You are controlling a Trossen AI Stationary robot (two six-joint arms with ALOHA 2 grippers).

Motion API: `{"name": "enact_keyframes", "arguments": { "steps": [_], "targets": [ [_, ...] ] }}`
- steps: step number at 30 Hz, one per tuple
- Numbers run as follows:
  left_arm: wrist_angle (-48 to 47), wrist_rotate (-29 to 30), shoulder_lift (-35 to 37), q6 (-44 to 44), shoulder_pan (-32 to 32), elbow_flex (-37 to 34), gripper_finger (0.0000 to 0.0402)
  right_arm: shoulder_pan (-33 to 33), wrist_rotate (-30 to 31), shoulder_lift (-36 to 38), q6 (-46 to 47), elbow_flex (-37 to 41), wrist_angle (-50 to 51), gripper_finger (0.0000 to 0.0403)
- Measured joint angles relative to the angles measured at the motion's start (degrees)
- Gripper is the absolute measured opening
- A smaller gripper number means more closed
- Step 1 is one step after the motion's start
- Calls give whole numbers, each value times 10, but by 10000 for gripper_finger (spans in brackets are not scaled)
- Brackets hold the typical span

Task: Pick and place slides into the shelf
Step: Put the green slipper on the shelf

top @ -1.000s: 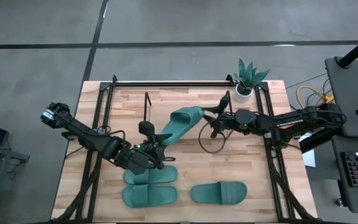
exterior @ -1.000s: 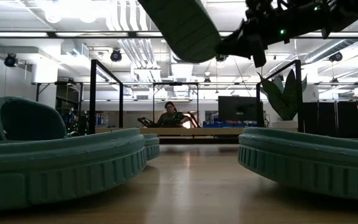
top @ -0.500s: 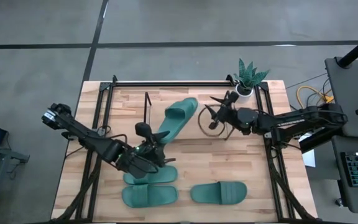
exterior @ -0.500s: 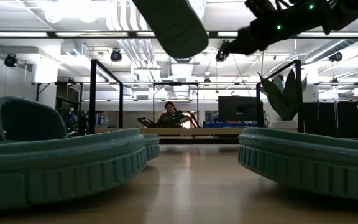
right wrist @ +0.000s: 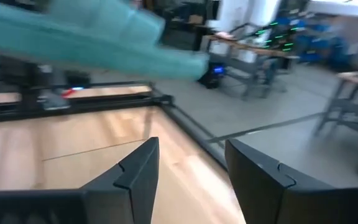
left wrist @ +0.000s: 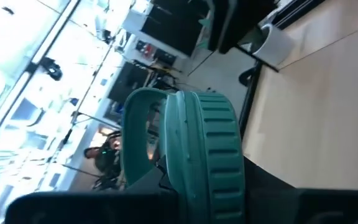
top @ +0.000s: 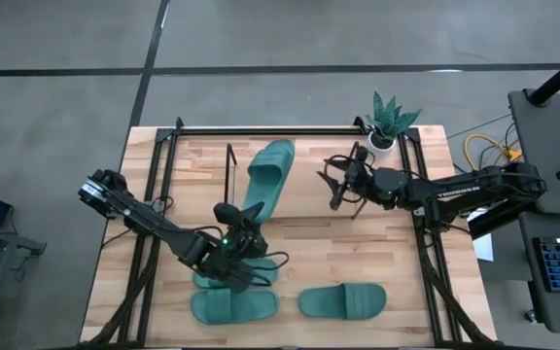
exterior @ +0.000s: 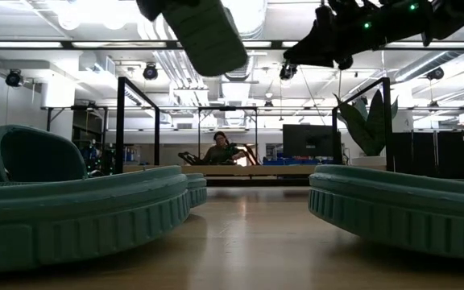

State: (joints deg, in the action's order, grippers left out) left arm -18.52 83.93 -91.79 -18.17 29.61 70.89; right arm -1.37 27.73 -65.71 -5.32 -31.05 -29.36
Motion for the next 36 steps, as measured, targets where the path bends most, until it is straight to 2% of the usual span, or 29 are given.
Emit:
{"name": "enact_keyframes", "arguments": {
  "steps": [3, 7, 13, 19, 29, 36],
  "targets": [
    [-1, 7, -10, 35, -9, -6, 39, 0, -45, 0, 19, 1, 13, 171],
    [-1, 4, -29, 71, -27, -8, 39, 0, -72, 0, 33, 1, 21, 172],
    [0, 6, -75, 89, -57, -8, 39, 6, -73, 0, 29, 1, 22, 175],
    [0, 36, -110, 94, -64, -8, 39, 6, -72, 0, 23, 1, 22, 169],
    [0, 15, -149, 191, -67, -27, 38, 6, -72, 0, 23, 1, 22, 170],
    [-5, 10, -150, 253, -67, -52, 38, 6, -72, 0, 22, 1, 26, 167]
  ]
}}
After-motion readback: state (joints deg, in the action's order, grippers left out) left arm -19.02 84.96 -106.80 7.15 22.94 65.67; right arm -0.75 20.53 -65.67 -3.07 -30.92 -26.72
